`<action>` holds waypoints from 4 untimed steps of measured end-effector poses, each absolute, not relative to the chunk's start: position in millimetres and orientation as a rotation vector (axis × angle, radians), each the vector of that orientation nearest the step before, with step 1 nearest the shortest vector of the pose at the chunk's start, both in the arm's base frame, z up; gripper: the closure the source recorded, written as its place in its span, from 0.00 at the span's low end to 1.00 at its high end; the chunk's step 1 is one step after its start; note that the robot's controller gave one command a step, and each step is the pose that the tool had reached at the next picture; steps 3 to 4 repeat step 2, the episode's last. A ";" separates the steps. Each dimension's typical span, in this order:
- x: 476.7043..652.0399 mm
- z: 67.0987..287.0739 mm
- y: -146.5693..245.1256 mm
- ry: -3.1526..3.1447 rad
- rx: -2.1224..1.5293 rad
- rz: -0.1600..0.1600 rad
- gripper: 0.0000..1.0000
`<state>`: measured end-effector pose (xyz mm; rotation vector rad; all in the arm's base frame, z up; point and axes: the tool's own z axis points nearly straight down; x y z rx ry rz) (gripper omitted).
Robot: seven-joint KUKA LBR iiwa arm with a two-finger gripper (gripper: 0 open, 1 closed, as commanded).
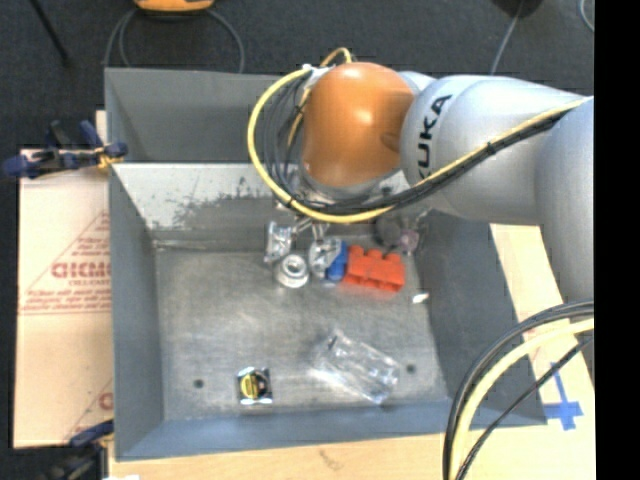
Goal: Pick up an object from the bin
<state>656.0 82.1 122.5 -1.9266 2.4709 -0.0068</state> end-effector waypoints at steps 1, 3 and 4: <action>658.2 153.0 81.5 2.481 -1.914 -0.006 1.00; 659.7 168.0 82.1 2.486 -1.905 0.000 1.00; 659.7 168.0 82.1 2.486 -1.905 0.000 1.00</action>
Offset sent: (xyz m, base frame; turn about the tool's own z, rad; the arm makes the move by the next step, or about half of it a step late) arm 0.0000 0.0001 0.0271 0.0000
